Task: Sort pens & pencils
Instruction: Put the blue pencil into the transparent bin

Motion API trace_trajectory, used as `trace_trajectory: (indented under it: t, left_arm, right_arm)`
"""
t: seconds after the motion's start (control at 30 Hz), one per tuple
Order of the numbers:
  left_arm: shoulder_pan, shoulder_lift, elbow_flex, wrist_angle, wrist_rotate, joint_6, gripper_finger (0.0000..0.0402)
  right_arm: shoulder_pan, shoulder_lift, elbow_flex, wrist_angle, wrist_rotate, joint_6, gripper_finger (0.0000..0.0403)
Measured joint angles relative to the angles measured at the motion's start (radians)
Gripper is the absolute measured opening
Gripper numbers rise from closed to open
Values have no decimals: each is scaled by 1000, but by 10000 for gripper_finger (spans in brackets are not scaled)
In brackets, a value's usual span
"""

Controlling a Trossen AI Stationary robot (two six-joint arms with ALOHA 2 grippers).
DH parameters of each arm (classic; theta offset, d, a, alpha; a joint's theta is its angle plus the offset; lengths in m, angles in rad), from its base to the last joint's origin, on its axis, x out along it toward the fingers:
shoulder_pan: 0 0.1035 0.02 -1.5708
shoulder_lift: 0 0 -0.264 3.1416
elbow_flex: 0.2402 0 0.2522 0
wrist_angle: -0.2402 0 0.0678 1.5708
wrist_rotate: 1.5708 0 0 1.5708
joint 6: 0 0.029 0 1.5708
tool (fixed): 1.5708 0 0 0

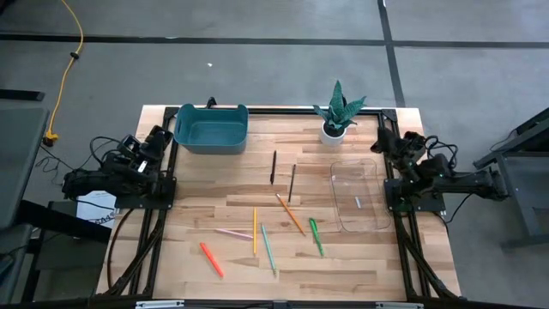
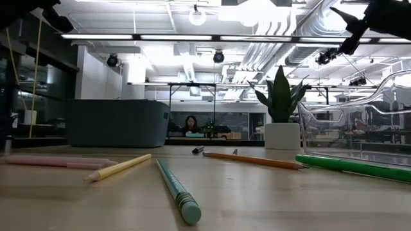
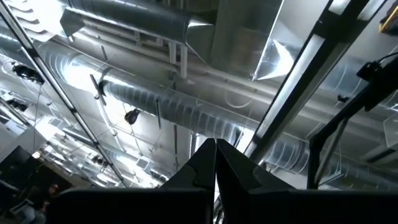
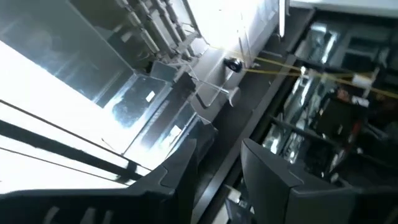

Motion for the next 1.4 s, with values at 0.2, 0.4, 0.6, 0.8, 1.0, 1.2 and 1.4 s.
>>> trace_trajectory:
  t: [0.2, 0.4, 0.6, 0.8, 1.0, 1.2, 1.4]
  left_arm:
    - [0, 0, 0, -23, 32, -8, 1]
    - [0, 0, 0, -31, 86, -23, 1]
    - [0, 0, 0, -30, 135, -24, 1]
    - [0, 0, 0, -37, 259, -24, 1]
    - [0, 0, 0, -100, 345, -27, 1]
    - [0, 0, 0, -176, 363, -123, 1]
    - [0, 0, 0, -248, 362, -123, 1]
  right_arm:
    - [0, 0, 0, -110, -2, 131, 114]
    - [0, 0, 0, -242, -9, 217, 114]
    - [0, 1, 0, -172, -69, 198, 114]
    - [16, 46, 195, -191, -375, -89, 114]
    - [53, 269, 559, -679, -487, -255, 114]
    - [81, 564, 849, -999, -488, -363, 114]
    - [85, 838, 1087, -1224, -485, -299, 114]
